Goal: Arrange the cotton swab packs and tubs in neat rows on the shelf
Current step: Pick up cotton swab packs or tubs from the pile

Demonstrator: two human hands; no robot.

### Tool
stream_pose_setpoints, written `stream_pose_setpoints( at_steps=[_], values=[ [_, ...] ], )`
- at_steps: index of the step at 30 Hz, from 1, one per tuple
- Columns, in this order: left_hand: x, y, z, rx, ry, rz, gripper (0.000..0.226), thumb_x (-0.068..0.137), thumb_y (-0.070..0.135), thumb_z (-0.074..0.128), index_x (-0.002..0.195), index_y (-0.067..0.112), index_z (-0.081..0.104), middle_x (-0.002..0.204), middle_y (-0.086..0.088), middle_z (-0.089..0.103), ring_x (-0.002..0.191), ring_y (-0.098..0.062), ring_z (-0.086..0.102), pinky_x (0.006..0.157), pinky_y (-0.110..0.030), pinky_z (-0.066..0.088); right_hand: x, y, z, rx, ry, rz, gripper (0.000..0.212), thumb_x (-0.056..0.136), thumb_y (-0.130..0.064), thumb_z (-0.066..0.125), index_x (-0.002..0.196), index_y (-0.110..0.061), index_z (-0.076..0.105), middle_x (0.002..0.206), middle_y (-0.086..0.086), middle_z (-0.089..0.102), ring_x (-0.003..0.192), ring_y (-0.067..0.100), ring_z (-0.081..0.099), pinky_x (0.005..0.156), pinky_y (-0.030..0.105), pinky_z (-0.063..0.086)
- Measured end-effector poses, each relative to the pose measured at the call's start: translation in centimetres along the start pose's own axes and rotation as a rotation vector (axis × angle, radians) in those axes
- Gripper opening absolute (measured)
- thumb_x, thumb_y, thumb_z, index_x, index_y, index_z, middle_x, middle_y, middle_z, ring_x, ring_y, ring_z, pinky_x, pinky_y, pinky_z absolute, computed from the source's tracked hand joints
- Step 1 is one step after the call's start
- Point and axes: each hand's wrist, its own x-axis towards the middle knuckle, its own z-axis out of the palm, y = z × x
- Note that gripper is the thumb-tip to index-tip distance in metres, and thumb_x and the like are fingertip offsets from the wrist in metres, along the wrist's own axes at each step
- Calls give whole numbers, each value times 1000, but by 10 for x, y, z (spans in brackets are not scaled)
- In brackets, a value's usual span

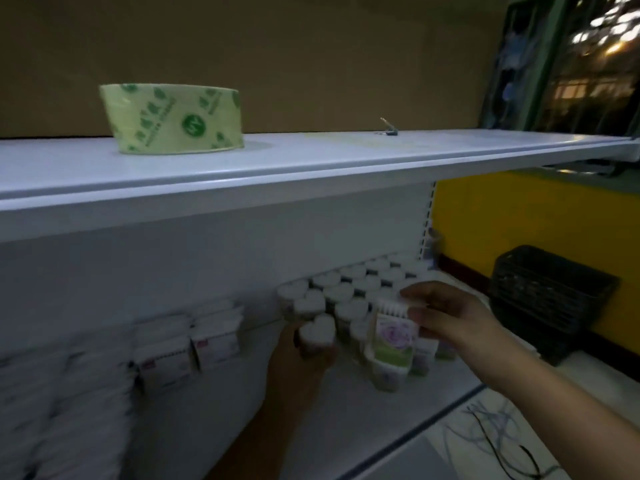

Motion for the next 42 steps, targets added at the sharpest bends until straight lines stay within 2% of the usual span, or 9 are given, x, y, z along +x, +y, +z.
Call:
stream_pose_setpoints(
  at_steps=[7,10,15,21,25,30,33,37,42],
  values=[
    [23,25,-10,690,28,315,65,85,64,35,128,21,57,130,4,52,125,-16,43,106,-17,18,46,-2,-23,78,-90,-13,16,86,-1,59,90,-15,65,82,-3,68,61,0,66,56,14,53],
    [39,18,-16,830,-24,386,86,88,71,2,119,22,65,126,-3,61,121,-21,52,105,-24,25,52,1,-23,77,-125,-18,18,86,0,59,90,-16,65,84,-4,69,70,5,67,58,14,53],
    [39,17,-23,691,-66,250,62,87,58,31,120,17,63,139,-4,47,133,-16,38,111,-23,24,55,3,-15,-70,-220,-43,25,79,-6,69,94,-25,67,105,1,68,98,17,64,86,41,52],
    [34,13,-26,407,13,277,47,84,49,39,113,20,63,125,7,52,108,13,47,93,-2,31,26,15,34,-435,-346,-136,28,67,-39,75,89,-39,58,106,-20,57,102,0,58,90,26,51],
    [20,-6,-32,-8,32,46,39,67,35,70,103,29,57,106,10,64,88,11,60,83,-17,49,13,20,58,-668,-290,-312,28,72,-52,67,93,-45,50,112,-23,50,105,0,50,92,25,46],
    [17,-24,-32,122,-13,23,51,60,42,69,108,34,54,112,17,54,111,-14,55,99,-37,44,7,20,68,-932,-292,-336,40,85,-50,56,121,-34,48,132,-13,41,123,7,37,101,21,34],
    [20,-27,-26,158,-8,86,41,60,47,62,99,38,57,98,28,64,96,14,57,89,-15,44,7,28,72,-1101,-294,-367,37,89,-46,52,123,-31,51,139,-13,41,129,11,38,104,24,33],
    [23,-25,-22,14,48,55,30,78,-4,67,87,24,60,78,28,69,77,13,62,70,-3,45,18,45,75,-1269,-131,-561,26,54,-50,63,69,-29,68,94,-9,69,81,16,65,66,28,52],
    [37,-23,-22,-44,89,46,27,90,6,60,103,29,58,108,3,64,91,2,63,83,-16,51,24,59,76,-1278,-138,-655,17,51,-43,70,59,-29,62,70,-13,61,61,9,58,55,18,43]
  ],
)
